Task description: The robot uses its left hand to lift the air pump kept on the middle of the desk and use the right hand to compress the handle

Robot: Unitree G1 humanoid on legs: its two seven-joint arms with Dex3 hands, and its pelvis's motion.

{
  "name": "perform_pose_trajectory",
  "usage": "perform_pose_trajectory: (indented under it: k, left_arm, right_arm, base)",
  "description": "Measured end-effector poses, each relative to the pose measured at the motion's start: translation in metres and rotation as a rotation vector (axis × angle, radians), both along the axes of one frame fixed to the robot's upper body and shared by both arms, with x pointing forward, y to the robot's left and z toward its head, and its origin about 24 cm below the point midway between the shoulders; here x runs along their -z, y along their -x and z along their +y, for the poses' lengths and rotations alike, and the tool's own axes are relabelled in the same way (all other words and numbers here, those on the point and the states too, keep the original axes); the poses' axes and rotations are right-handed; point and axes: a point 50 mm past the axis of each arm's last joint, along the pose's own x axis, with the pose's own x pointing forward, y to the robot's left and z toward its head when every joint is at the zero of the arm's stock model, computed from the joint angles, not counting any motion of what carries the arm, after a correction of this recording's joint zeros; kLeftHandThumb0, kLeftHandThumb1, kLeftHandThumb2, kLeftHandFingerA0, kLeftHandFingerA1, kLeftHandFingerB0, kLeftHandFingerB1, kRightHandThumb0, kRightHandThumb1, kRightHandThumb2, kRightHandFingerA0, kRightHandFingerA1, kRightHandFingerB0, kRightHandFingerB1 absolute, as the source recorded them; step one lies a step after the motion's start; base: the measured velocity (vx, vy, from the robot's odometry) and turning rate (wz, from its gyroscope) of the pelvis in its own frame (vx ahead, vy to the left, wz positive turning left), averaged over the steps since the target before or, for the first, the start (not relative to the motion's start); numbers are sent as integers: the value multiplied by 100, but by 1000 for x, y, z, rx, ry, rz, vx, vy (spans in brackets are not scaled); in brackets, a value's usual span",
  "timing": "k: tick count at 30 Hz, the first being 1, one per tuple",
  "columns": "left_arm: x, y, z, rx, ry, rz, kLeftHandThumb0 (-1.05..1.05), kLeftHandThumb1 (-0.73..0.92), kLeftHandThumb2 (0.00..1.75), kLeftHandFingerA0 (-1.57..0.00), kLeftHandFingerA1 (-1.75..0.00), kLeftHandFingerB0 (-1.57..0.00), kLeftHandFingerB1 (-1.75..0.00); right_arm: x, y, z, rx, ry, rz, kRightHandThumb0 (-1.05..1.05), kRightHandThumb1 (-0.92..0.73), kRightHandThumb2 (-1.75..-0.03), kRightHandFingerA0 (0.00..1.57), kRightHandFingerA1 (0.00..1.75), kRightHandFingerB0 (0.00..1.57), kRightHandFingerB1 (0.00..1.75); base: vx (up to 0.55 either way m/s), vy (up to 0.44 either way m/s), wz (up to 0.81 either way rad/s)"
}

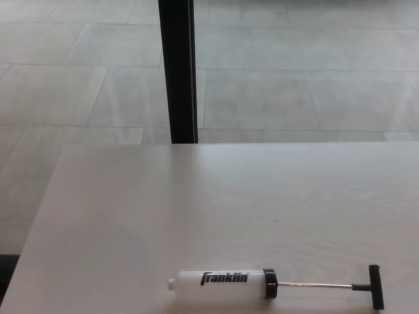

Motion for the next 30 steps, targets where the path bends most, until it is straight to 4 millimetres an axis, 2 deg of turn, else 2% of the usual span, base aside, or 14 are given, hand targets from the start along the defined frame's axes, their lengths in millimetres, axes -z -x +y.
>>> perform_pose_trajectory:
  k: [1,3,4,9,10,11,12,13,14,15,19,20,23,30]
  left_arm:
    - [-3,1,3,-26,-12,-22,-69,43,83,-39,-62,-25,-50]
    - [-6,3,5,-71,-29,-69,-60,55,56,-22,-51,-30,-44]
    - [-8,3,7,-109,-41,-116,-62,58,57,-32,-53,-48,-54]
    - [-18,-14,18,-188,-88,-311,-57,69,61,-46,-46,-53,-41]
    - [-23,-25,23,-179,-107,-363,-57,69,61,-46,-46,-53,-41]
    - [-27,-31,26,-165,-118,-385,-55,66,60,-47,-50,-56,-45]
    - [-42,-57,36,-99,-173,-464,-55,66,60,-47,-50,-56,-45]
    - [-48,-66,38,-75,-191,-494,-56,65,59,-42,-49,-50,-43]
    - [-60,-87,43,-20,-230,-556,-65,53,91,-38,-57,-29,-48]
    - [-68,-100,44,18,-248,-592,-65,53,91,-38,-57,-29,-48]
    - [-94,-147,42,160,-304,-716,-67,60,59,-48,-47,-50,-39]
    - [-101,-157,40,194,-317,-743,-65,62,59,-43,-45,-50,-38]
    - [-119,-185,32,291,-350,-815,-62,61,59,-67,-51,-59,-43]
    - [-151,-250,-11,558,-388,-949,-60,60,57,-56,-54,-52,-44]
  right_arm:
    - [-3,1,-3,29,5,-27,-74,-60,-99,3,50,7,43]
    - [-7,2,-8,67,8,-63,-75,-65,-107,0,27,4,25]
    - [-13,0,-14,90,14,-96,-83,-73,-111,0,18,1,17]
    - [-39,-15,-34,104,65,-193,-81,-81,-115,0,14,0,15]
    - [-48,-23,-39,99,80,-230,-81,-81,-115,0,14,0,15]
    - [-53,-27,-42,94,91,-248,-75,-92,-75,0,8,0,19]
    - [-75,-46,-51,61,138,-325,-75,-92,-75,0,8,0,19]
    - [-83,-53,-53,47,154,-351,-86,-83,-114,0,9,4,13]
    - [-98,-65,-56,20,187,-404,-77,-75,-113,0,19,1,22]
    - [-107,-73,-57,1,205,-436,-77,-75,-113,0,19,1,22]
    - [-128,-98,-54,-65,244,-520,-93,-75,-114,2,22,10,33]
    - [-132,-102,-53,-79,252,-534,-91,-92,-69,0,46,8,40]
    - [-141,-115,-48,-119,271,-572,-105,-83,-124,1,54,7,52]
    - [-165,-148,-28,-257,321,-658,-100,-74,-124,0,42,0,39]
  base:
    - [0,0,0]
    - [0,0,0]
    - [0,0,0]
    - [0,0,0]
    - [0,0,0]
    - [0,0,0]
    - [0,0,0]
    - [0,0,0]
    - [0,0,0]
    - [0,0,0]
    - [0,0,0]
    - [0,0,0]
    - [0,0,0]
    - [0,0,0]
